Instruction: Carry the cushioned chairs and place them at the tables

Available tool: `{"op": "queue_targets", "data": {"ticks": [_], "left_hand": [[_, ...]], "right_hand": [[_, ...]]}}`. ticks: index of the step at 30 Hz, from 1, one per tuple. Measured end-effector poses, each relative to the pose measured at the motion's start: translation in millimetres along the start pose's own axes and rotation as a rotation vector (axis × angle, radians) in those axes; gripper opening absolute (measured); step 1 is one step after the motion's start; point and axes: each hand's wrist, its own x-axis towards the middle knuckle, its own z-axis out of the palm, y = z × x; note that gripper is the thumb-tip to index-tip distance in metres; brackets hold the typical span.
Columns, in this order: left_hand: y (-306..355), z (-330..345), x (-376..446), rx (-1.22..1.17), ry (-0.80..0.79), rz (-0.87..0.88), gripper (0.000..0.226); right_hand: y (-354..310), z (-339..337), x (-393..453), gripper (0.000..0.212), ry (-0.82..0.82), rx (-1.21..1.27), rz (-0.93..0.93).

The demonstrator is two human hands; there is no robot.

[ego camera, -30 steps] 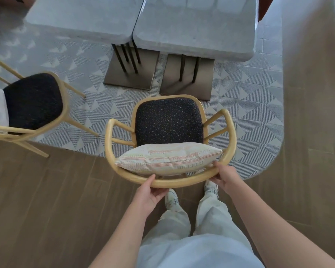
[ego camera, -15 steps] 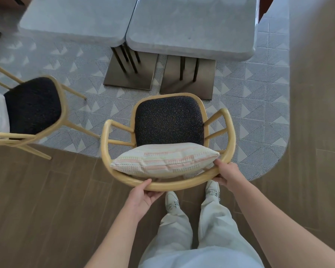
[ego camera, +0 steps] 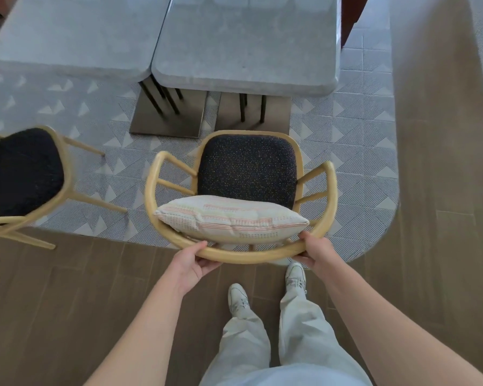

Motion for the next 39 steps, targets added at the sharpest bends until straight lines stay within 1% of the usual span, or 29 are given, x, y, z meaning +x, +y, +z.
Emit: {"op": "queue_targets", "data": {"ticks": [4, 8, 12, 16, 18, 20, 21, 23, 25, 26, 28, 30, 31, 33, 35, 36, 38, 39], "left_hand": [[-0.8, -1.9, 0.8, 0.042, 0.048, 0.007, 0.027], [-2.1, -2.9, -2.4, 0.075, 0.098, 0.033, 0.024], [-6.7, -5.6, -8.0, -0.001, 0.098, 0.076, 0.022], [-11.8, -14.1, -18.9, -0.050, 0.081, 0.098, 0.027], [-11.8, -17.1, -27.4, -0.038, 0.100, 0.129, 0.029], [-10.0, -18.9, -37.3, -0.044, 0.147, 0.201, 0.027], [-8.9, -20.1, -43.1, -0.056, 0.174, 0.247, 0.027], [-5.8, -23.6, -58.1, -0.071, 0.195, 0.349, 0.026], [-0.1, -26.3, -74.5, -0.047, 0.161, 0.454, 0.022], [4.3, -27.2, -83.3, -0.027, 0.134, 0.500, 0.021], [14.8, -25.1, -99.5, 0.035, 0.082, 0.572, 0.027], [27.1, -21.7, -116.0, 0.077, 0.055, 0.632, 0.034], [33.3, -19.0, -123.3, 0.081, 0.050, 0.658, 0.034], [45.0, -14.6, -140.0, 0.068, 0.043, 0.702, 0.033], [56.7, -10.0, -157.7, 0.053, 0.030, 0.751, 0.039], [62.4, -7.6, -166.9, 0.052, 0.020, 0.778, 0.042], [73.8, -2.8, -185.9, 0.065, 0.001, 0.832, 0.047], [80.1, -1.1, -195.3, 0.065, -0.003, 0.858, 0.048]], "right_hand": [[4.0, -2.4, -4.1, 0.014, -0.013, 0.042, -0.005], [4.2, -7.4, -10.8, 0.022, -0.078, 0.052, 0.027], [3.7, -5.2, -20.2, 0.017, -0.060, 0.084, 0.044], [13.8, 3.2, -35.4, 0.028, -0.044, 0.105, -0.004], [19.6, 8.8, -47.9, 0.024, -0.033, 0.121, -0.031], [26.1, 15.1, -61.6, 0.020, -0.011, 0.106, -0.071], [30.0, 18.5, -70.0, 0.025, -0.002, 0.082, -0.098], [39.9, 26.3, -88.7, 0.040, 0.008, 0.025, -0.170], [47.5, 35.8, -106.5, 0.052, -0.005, -0.022, -0.252], [49.1, 41.7, -115.4, 0.055, -0.023, -0.050, -0.292], [44.6, 53.9, -131.9, 0.059, -0.060, -0.138, -0.365], [32.0, 67.0, -148.5, 0.059, -0.117, -0.203, -0.421], [24.1, 73.4, -155.8, 0.057, -0.152, -0.212, -0.447], [8.2, 86.0, -172.6, 0.045, -0.228, -0.209, -0.504], [-8.3, 99.6, -189.2, 0.032, -0.290, -0.166, -0.535], [-15.9, 106.3, -196.3, 0.034, -0.325, -0.141, -0.547], [-31.1, 117.9, -212.8, 0.047, -0.391, -0.126, -0.570], [-38.5, 123.2, -221.9, 0.050, -0.426, -0.139, -0.594]]}}
